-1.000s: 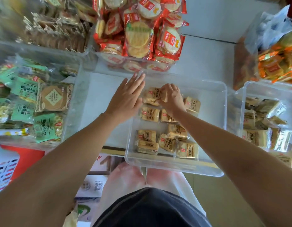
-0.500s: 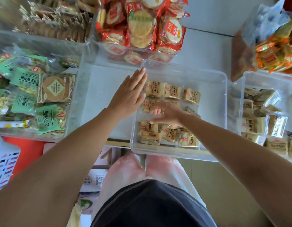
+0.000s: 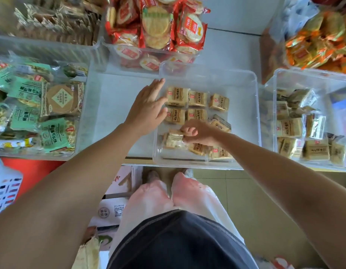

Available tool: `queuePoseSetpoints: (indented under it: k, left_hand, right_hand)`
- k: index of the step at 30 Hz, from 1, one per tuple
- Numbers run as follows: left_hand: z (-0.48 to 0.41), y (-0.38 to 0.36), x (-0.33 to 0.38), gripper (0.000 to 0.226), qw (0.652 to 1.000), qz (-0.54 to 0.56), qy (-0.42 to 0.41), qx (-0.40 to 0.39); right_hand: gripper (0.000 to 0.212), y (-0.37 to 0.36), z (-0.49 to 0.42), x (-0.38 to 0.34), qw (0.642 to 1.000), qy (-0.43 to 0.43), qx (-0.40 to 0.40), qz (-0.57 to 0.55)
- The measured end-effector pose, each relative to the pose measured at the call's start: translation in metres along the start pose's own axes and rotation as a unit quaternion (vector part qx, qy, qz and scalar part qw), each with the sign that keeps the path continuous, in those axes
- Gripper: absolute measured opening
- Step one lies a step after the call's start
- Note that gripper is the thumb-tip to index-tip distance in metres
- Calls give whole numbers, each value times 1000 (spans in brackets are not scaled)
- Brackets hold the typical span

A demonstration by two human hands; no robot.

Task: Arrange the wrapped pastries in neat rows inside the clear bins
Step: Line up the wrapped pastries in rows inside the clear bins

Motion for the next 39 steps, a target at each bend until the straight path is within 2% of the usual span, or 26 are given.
queuePoseSetpoints:
  k: [5,8,10,12,14,15,18,19,21,22,23,25,27,28,30,32,35,39]
  left_hand:
    - [-13,12,24,64,997,-7,-75,-16]
    - [-27,14,39,83,996,-23,-70,-49]
    - [-37,15,43,79,998,-30,-36,-52]
    - [-47,12,45,68,997,49,-10,-65]
    - [-54,7,46,54,984,149,23,-92]
    - [-57,6,46,48,973,198,43,-108]
    - [-63,2,52,28,916,359,94,-150]
    - [-64,1,54,23,893,405,104,-166]
    - [-67,-2,58,26,857,460,113,-202]
    - [-68,-6,58,32,854,460,117,-213]
    - [-69,-7,57,40,865,434,123,-219]
    - [-71,-10,49,51,917,320,128,-200]
    - [-73,-7,46,52,971,156,90,-155]
    - [-73,-7,47,50,986,82,51,-139]
    - [-71,-16,53,54,988,-9,-22,-151]
    - [-66,-38,57,71,973,-63,-56,-217]
    - [-60,-62,57,83,949,-106,-57,-291]
    - [-61,-66,52,78,945,-107,-55,-306]
  right_hand:
    - [35,49,7,-14,982,6,121,-142]
    - [35,63,11,-25,967,7,139,-213]
    - [26,70,15,-31,960,1,145,-241]
    - [16,79,20,-32,937,5,151,-314]
    - [18,84,23,-29,900,3,143,-411]
    - [19,86,23,-28,898,10,131,-421]
    - [64,86,21,-25,945,42,94,-311]
    - [71,86,20,-25,954,43,104,-279]
    - [72,91,17,-22,956,45,151,-247]
    - [71,95,17,-20,956,50,177,-229]
    - [70,98,16,-16,957,51,200,-204]
    - [68,104,15,-10,959,54,231,-156]
    - [67,110,13,-2,959,50,265,-81]
    - [64,113,12,0,957,47,283,-36]
    - [60,116,8,4,951,42,306,25]
    - [59,117,1,7,947,39,316,45]
    - [58,114,-10,11,950,45,303,68]
    - [56,112,-23,21,946,57,315,57]
Point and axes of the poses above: each hand's wrist, its own z-axis away from the middle knuckle, its own y-axis out of the back of the hand, x = y × z, the point moved 5 cm from there along -z, towards the middle knuckle, and after that the axes turned 15 degrees about -z, right-handed, at the moved point
